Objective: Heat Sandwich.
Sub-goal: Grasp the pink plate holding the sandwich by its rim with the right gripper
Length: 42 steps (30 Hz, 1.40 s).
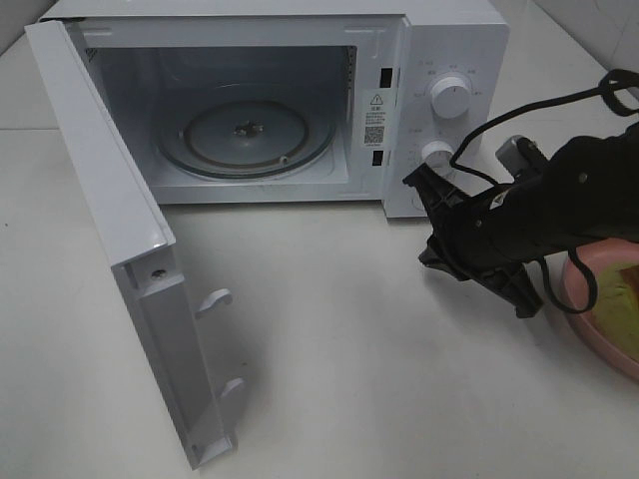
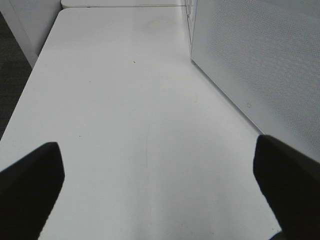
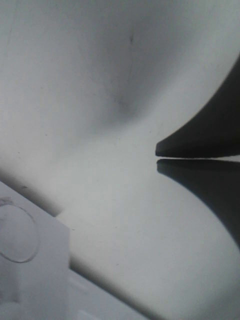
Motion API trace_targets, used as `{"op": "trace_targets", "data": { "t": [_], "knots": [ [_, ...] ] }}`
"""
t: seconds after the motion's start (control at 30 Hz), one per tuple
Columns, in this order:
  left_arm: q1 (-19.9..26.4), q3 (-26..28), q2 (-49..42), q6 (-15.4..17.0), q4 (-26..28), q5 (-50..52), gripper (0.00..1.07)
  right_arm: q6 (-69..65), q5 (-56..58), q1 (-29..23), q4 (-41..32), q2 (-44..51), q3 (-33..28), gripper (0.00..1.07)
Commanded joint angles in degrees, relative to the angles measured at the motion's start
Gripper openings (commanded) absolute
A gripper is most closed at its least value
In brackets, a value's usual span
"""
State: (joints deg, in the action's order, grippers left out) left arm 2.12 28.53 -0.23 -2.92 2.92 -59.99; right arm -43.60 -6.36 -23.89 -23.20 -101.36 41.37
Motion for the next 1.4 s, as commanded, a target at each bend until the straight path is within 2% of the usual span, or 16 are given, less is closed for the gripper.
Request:
{"op": "trace_targets", "data": {
  "t": [0.03, 0.23, 0.33, 0.37, 0.7, 0.93, 1.0, 1.03, 1.07, 1.13, 1.17, 1.2, 1.23, 1.33, 1.4],
  "knots": [
    [-0.23, -0.23, -1.66, 0.23, 0.00, 0.63, 0.98, 17.76, 6.36, 0.34, 1.83, 3.38, 0.06, 0.06],
    [-0.23, -0.23, -1.66, 0.23, 0.00, 0.63, 0.98, 30.37, 11.69, 0.34, 5.73, 6.82, 0.06, 0.07],
    [-0.23, -0.23, -1.66, 0.23, 0.00, 0.63, 0.98, 35.29, 16.04, 0.34, 9.97, 9.17, 0.06, 0.08],
    [-0.23, -0.23, -1.66, 0.23, 0.00, 0.63, 0.98, 36.50, 19.31, 0.34, 13.35, 10.66, 0.06, 0.08],
    [-0.23, -0.23, -1.66, 0.23, 0.00, 0.63, 0.98, 36.61, 35.70, 0.34, 25.90, 16.62, 0.17, 0.13],
    [-0.23, -0.23, -1.66, 0.23, 0.00, 0.63, 0.98, 36.50, 39.48, 0.40, 26.93, 20.45, 0.17, 0.20],
    [-0.23, -0.23, -1.66, 0.23, 0.00, 0.63, 0.98, 36.21, 39.65, 2.18, 27.04, 21.54, 0.17, 0.27],
    [-0.23, -0.23, -1.66, 0.23, 0.00, 0.63, 0.98, 36.04, 39.71, 2.69, 27.04, 21.72, 0.17, 0.38],
    [-0.23, -0.23, -1.66, 0.23, 0.00, 0.63, 0.98, 36.04, 39.71, 2.69, 27.04, 21.72, 0.17, 0.38],
    [-0.23, -0.23, -1.66, 0.23, 0.00, 0.63, 0.98, 35.98, 39.71, 4.24, 27.16, 21.72, 0.17, 0.54],
    [-0.23, -0.23, -1.66, 0.23, 0.00, 0.63, 0.98, 36.04, 39.65, 5.61, 27.73, 21.72, 0.17, 0.72],
    [-0.23, -0.23, -1.66, 0.23, 0.00, 0.63, 0.98, 36.04, 39.65, 6.30, 28.30, 21.72, 0.17, 0.79],
    [-0.23, -0.23, -1.66, 0.23, 0.00, 0.63, 0.98, 36.04, 39.65, 6.30, 28.30, 21.72, 0.17, 0.79],
    [-0.23, -0.23, -1.66, 0.23, 0.00, 0.63, 0.98, 36.67, 39.42, 8.65, 30.08, 21.66, 0.17, 1.01],
    [-0.23, -0.23, -1.66, 0.23, 0.00, 0.63, 0.98, 36.55, 39.02, 10.03, 30.08, 21.66, 0.17, 1.02]
  ]
}}
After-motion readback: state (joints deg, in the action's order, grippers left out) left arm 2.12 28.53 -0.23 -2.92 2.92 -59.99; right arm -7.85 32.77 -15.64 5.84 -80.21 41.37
